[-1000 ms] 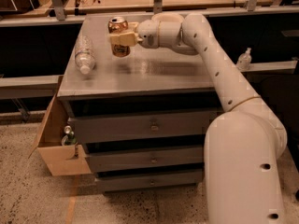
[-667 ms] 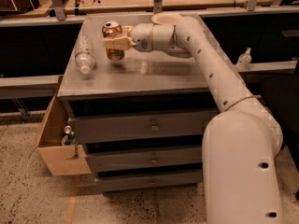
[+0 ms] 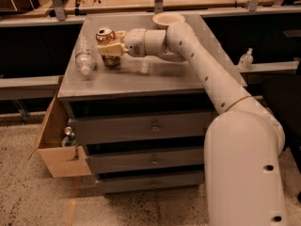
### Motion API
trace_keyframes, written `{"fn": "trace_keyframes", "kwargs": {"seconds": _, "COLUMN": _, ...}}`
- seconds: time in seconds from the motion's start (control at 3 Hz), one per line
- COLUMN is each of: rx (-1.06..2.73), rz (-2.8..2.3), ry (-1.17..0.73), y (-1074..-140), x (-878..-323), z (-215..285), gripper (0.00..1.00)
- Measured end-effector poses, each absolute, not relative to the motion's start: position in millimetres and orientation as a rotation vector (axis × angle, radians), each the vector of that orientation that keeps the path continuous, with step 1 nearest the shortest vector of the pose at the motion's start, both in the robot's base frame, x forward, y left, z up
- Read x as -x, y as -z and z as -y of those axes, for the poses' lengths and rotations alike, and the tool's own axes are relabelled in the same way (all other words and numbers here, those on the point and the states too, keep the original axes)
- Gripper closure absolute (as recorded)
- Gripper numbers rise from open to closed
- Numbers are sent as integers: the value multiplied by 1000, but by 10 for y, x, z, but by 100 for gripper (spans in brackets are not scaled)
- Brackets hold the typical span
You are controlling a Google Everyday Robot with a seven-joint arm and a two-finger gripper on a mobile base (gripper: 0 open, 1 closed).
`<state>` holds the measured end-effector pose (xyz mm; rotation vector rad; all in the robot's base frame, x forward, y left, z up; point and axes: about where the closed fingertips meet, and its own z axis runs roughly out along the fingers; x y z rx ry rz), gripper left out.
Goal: Move orange can near water bottle
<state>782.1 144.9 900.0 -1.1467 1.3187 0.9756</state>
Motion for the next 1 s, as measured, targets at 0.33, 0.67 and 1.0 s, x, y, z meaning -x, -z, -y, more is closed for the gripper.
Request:
{"fn": "trace_keyframes", "kwargs": {"seconds": 0.33, "rx": 1143, "rz": -1319, "ry": -955, "y": -8978, "x": -7842, "z": -1468, "gripper": 28}}
{"fn": "trace_keyframes", "kwargs": {"seconds": 0.67, "rx": 1114, "rz": -1338, "ry": -937, "y": -9014, "x": -7912, "z": -1372, "gripper": 5}}
{"fn": "trace_keyframes", "kwargs": {"seconds": 1.0, "rx": 1080, "rz": -1385, "ry": -918, "y": -9034, "x": -7997, "z": -1177, "gripper": 0}}
